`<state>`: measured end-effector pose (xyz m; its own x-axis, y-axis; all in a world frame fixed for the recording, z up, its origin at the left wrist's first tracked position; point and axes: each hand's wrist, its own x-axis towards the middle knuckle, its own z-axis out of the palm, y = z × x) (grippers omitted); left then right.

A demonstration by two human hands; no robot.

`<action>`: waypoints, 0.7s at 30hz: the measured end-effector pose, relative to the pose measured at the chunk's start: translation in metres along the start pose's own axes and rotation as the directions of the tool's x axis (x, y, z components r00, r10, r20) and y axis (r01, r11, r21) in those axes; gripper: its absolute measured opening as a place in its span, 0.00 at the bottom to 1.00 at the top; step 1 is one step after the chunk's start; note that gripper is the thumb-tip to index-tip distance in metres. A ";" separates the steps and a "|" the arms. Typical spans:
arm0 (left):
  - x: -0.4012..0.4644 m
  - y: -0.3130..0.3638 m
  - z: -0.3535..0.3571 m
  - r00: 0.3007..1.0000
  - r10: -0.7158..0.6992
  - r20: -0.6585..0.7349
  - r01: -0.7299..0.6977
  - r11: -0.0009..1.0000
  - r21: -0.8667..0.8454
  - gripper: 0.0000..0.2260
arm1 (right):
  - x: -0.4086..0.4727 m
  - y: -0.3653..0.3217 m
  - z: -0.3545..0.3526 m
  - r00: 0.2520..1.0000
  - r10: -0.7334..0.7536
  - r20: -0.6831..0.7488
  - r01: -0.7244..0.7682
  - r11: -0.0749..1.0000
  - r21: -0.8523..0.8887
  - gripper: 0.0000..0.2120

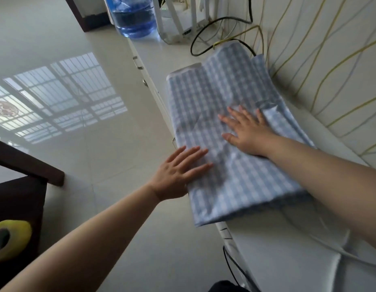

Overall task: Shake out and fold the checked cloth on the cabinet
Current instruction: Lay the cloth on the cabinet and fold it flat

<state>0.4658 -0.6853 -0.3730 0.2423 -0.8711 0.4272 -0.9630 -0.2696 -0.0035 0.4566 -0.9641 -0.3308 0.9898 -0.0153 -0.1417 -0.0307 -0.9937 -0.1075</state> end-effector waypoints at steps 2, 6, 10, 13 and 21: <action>0.007 0.008 -0.009 0.996 0.037 0.077 -0.034 0.999 -0.038 0.25 | -0.008 -0.004 -0.003 0.998 -0.055 0.015 0.055 0.998 -0.003 0.28; 0.018 0.010 -0.035 0.961 -0.118 0.249 0.188 0.942 -0.277 0.25 | -0.027 0.012 -0.013 0.989 -0.092 0.114 0.098 0.994 -0.043 0.30; 0.037 0.014 -0.050 0.785 -0.574 0.233 0.603 0.621 -0.501 0.15 | -0.048 0.029 -0.034 0.983 -0.051 0.175 0.030 0.992 0.125 0.27; 0.053 0.009 -0.051 0.539 -0.778 0.324 0.788 0.330 -0.519 0.10 | -0.058 0.033 -0.054 0.952 0.049 0.302 -0.157 0.927 0.342 0.24; 0.065 -0.015 -0.053 0.194 -0.910 0.366 0.740 -0.109 -0.664 0.16 | -0.105 0.086 -0.092 0.916 -0.163 0.368 -0.349 0.133 0.928 0.48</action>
<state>0.4898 -0.7156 -0.2970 0.9669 -0.0741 -0.2443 0.2055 -0.3423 0.9168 0.3627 -1.0585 -0.2346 0.8600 0.1885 -0.4742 -0.4786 -0.0240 -0.8777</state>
